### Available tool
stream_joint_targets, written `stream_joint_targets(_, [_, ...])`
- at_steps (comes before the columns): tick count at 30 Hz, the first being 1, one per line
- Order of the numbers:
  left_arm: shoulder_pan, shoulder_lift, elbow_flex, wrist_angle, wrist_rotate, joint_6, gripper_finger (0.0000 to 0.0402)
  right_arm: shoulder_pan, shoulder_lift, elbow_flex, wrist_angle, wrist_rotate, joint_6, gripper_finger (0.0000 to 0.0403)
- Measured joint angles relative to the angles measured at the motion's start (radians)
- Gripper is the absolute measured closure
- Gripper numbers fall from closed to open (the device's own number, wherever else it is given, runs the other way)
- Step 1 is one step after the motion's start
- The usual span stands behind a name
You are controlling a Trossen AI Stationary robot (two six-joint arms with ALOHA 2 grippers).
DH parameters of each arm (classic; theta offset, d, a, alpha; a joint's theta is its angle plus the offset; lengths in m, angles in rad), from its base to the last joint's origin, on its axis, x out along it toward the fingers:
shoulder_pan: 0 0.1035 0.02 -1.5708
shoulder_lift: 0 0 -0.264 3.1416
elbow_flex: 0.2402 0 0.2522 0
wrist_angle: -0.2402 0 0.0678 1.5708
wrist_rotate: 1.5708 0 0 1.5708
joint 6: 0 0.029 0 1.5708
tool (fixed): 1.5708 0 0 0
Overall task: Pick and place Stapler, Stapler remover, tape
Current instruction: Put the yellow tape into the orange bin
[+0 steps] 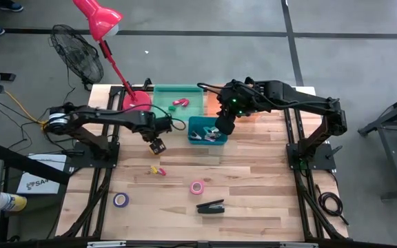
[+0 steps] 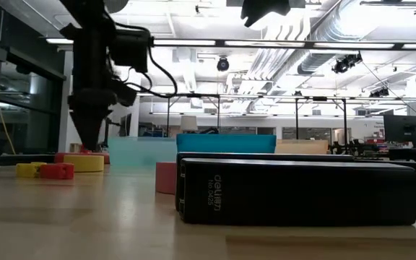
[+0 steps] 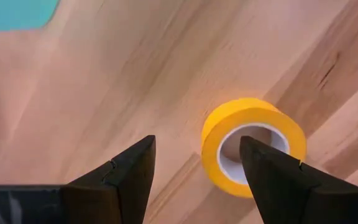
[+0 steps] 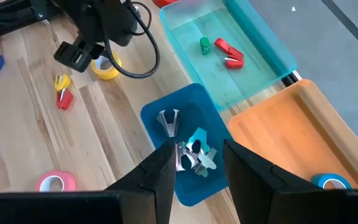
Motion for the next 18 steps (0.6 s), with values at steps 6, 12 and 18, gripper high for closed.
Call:
stream_joint_targets(6, [0.0, -0.07, -0.063, 0.017, 0.056, -0.002, 0.0175, 0.0, 0.0, 0.0, 0.005, 0.002, 0.001, 0.0279])
stream_joint_targets(12, [0.0, -0.079, -0.12, 0.083, 0.076, -0.012, 0.0175, 0.0, 0.0, 0.0, 0.012, 0.01, 0.002, 0.0279])
stream_joint_targets(18, [0.0, -0.075, -0.159, 0.129, 0.075, -0.07, 0.0179, 0.0, 0.0, 0.0, 0.013, 0.011, 0.003, 0.0279])
